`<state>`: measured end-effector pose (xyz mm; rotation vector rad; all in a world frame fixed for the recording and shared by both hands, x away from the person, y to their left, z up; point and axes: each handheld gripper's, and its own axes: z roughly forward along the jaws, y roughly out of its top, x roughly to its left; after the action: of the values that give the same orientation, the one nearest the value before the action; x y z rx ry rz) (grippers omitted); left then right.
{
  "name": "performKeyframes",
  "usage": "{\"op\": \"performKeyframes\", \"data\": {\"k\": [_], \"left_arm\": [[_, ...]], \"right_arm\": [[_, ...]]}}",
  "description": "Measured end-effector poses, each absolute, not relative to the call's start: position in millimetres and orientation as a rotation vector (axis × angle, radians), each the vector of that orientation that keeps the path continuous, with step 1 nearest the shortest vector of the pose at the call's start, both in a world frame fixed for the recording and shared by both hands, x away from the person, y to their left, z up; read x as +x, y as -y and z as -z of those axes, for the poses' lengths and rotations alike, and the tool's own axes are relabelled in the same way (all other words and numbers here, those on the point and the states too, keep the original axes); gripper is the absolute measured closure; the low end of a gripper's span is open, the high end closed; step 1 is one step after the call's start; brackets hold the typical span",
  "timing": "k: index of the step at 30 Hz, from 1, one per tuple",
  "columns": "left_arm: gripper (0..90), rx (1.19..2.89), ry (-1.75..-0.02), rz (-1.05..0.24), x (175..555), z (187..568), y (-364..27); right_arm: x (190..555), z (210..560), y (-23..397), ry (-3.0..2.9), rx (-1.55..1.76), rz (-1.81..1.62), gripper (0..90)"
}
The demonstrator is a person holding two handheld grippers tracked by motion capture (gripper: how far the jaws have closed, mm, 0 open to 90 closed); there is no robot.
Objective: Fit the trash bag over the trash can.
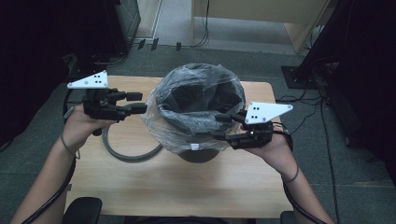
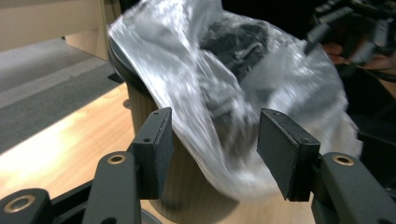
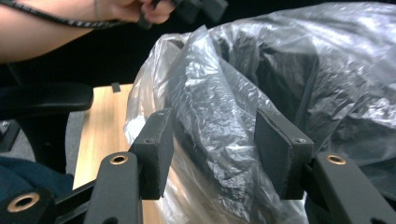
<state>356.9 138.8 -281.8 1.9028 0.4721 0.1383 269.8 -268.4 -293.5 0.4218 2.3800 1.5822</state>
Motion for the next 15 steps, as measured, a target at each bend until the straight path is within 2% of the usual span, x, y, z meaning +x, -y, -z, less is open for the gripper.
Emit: {"op": "performKeyframes", "data": {"k": [7, 15], "left_arm": [[43.5, 1.940, -0.470, -0.190, 381.0, 279.5, -118.4], [42.8, 1.945, -0.463, -0.219, 396.3, 277.4, -106.6]], "right_arm": [[273.4, 286.4, 281.0, -2.322, 0.458, -1.595, 48.2], [296.5, 283.0, 306.5, -2.225, 0.570, -1.569, 49.2]]}}
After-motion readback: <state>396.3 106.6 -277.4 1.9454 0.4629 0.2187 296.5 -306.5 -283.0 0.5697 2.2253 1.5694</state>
